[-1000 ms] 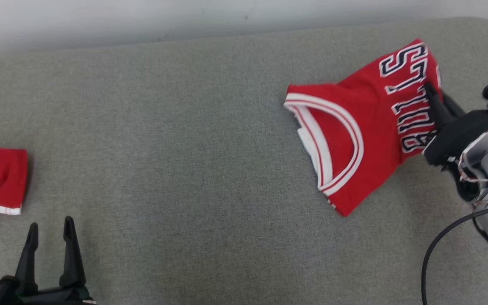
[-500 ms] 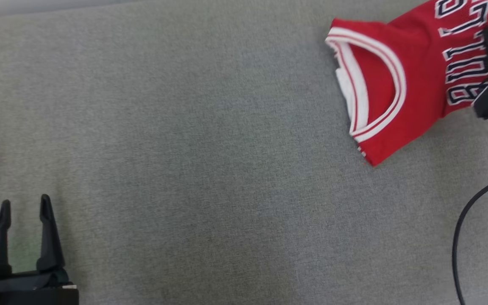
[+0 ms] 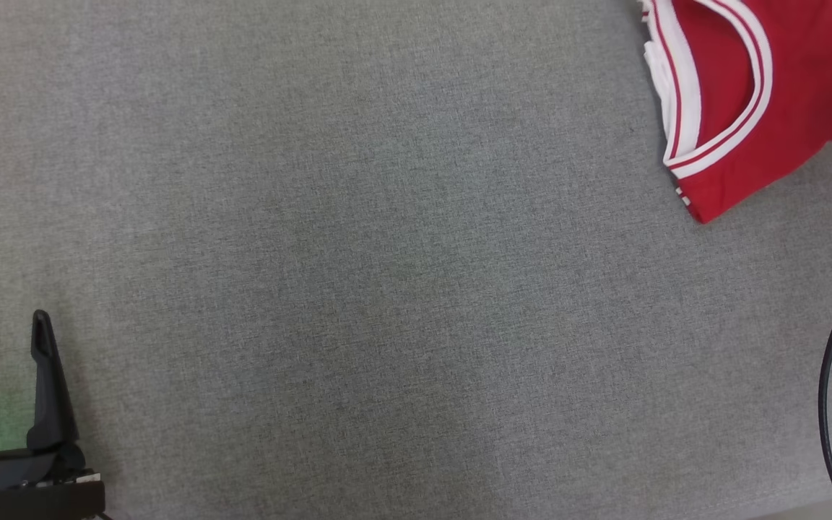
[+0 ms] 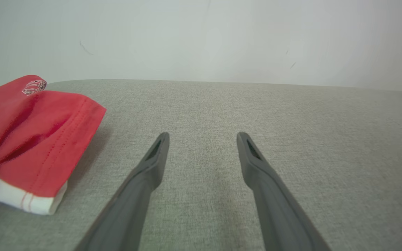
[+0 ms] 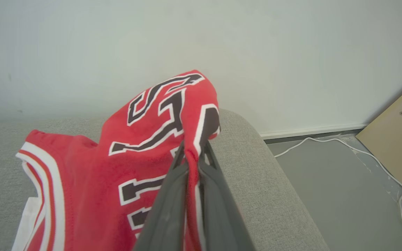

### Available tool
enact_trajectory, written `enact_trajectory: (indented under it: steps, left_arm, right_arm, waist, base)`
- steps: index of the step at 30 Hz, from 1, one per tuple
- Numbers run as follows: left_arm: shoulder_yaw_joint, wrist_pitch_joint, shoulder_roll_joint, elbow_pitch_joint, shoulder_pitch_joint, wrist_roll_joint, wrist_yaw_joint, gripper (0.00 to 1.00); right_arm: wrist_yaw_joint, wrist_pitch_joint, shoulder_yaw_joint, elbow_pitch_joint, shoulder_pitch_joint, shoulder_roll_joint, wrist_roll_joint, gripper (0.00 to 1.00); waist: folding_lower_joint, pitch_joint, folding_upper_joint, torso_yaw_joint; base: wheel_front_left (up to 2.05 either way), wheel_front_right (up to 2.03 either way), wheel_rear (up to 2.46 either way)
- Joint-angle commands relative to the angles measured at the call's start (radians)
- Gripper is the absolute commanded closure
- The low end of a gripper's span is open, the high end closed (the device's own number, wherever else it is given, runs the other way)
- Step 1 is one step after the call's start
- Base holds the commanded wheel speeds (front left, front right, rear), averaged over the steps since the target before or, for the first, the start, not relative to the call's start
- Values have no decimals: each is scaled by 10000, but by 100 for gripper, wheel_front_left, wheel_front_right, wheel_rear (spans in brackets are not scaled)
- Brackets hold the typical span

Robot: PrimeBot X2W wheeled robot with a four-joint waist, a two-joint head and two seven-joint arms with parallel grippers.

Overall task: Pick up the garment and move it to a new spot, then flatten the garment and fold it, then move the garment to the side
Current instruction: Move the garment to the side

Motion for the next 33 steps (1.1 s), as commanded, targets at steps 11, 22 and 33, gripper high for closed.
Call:
enact_trajectory:
  steps: [11, 22, 33]
  left_arm:
    - [30, 130, 201, -298, 79, -54, 86, 0]
    - [-50, 28, 164, -181, -12, -88, 224, 0]
    - [-248, -115, -223, 655, 149, -302, 263, 0]
  right_arm:
    - [-3, -407, 110, 582, -515, -132, -188, 100]
    - [-3, -821, 273, 1170, -898, 68, -839, 0]
    - [-3, -897, -3049, -1371, 681, 1062, -1707, 0]
  waist:
    - [-1, 249, -2, 21]
    - [-1, 325, -2, 61]
    - [-1, -1054, -2, 102]
  base:
    - [0, 0, 0]
    - [0, 0, 0]
    - [0, 0, 0]
